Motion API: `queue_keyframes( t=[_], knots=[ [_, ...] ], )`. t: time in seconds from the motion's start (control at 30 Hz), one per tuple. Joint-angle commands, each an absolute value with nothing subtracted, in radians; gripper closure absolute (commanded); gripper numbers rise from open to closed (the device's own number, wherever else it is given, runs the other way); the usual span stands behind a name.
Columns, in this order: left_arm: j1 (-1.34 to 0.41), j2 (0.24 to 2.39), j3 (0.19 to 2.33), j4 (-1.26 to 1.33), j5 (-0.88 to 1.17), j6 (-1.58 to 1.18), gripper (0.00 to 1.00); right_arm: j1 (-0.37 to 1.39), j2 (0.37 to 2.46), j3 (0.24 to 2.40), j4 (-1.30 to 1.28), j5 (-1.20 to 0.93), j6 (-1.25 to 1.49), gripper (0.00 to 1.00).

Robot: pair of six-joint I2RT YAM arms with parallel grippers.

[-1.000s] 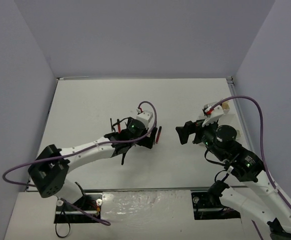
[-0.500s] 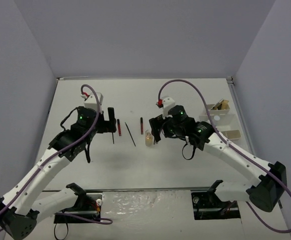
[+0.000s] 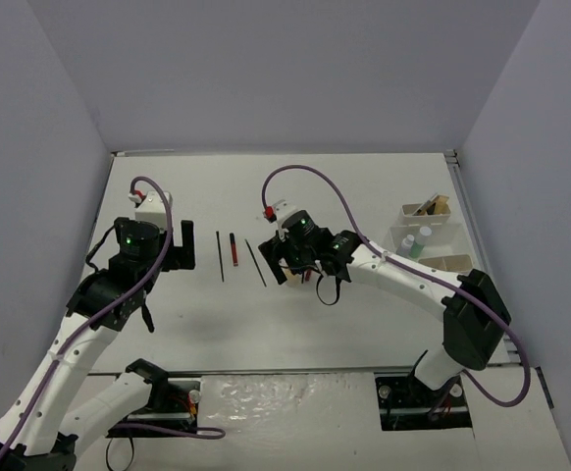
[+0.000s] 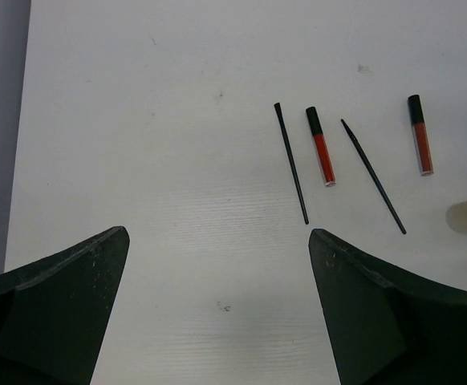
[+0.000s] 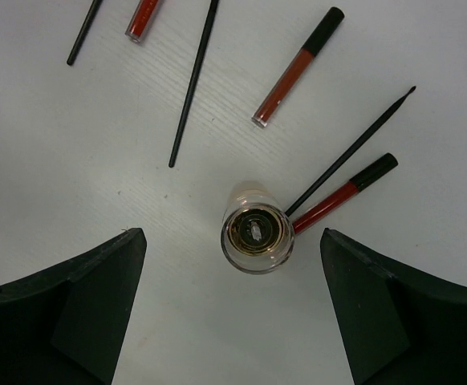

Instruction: Organize the makeup

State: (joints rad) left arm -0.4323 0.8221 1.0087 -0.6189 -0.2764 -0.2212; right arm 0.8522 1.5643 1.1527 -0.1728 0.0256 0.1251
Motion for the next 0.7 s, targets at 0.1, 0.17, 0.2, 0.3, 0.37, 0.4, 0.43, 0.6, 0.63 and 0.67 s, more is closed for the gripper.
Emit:
queue_keyframes(
  t=[0.1, 0.17, 0.2, 0.3, 0.37, 0.4, 0.43, 0.6, 0.63, 0.67],
  knots=[
    [-0.393, 0.832, 1.002, -0.601, -0.274, -0.184, 0.07, 0.861, 1.638, 1.2, -0.143, 0.107, 0.167, 0.19],
    [-0.39, 0.833, 1.0, -0.602, -0.267, -0.184, 0.07, 0.861, 1.646, 1.197, -0.144, 0.106, 0.173, 0.23],
    [-0.389, 0.833, 1.0, -0.602, -0.267, -0.185, 0.07, 0.861, 1.652, 1.197, -0.144, 0.105, 0.174, 0.25],
    [-0.386, 0.831, 0.998, -0.603, -0.264, -0.187, 0.06, 0.861, 1.664, 1.197, -0.145, 0.108, 0.177, 0.34],
    [-0.382, 0.83, 0.997, -0.603, -0.259, -0.187, 0.07, 0.861, 1.664, 1.2, -0.146, 0.115, 0.179, 0.37],
    [-0.38, 0.828, 0.996, -0.601, -0.258, -0.187, 0.07, 0.861, 1.665, 1.201, -0.146, 0.117, 0.178, 0.39],
    [-0.378, 0.828, 0.996, -0.602, -0.256, -0.188, 0.07, 0.861, 1.666, 1.204, -0.149, 0.123, 0.178, 0.41],
    [-0.37, 0.829, 0.996, -0.601, -0.248, -0.189, 0.06, 0.861, 1.679, 1.218, -0.167, 0.136, 0.172, 0.49],
    [-0.37, 0.83, 0.996, -0.6, -0.246, -0.19, 0.07, 0.861, 1.681, 1.219, -0.17, 0.138, 0.172, 0.51],
    [-0.367, 0.83, 0.996, -0.6, -0.244, -0.19, 0.07, 0.861, 1.681, 1.22, -0.17, 0.138, 0.172, 0.54]
  ],
)
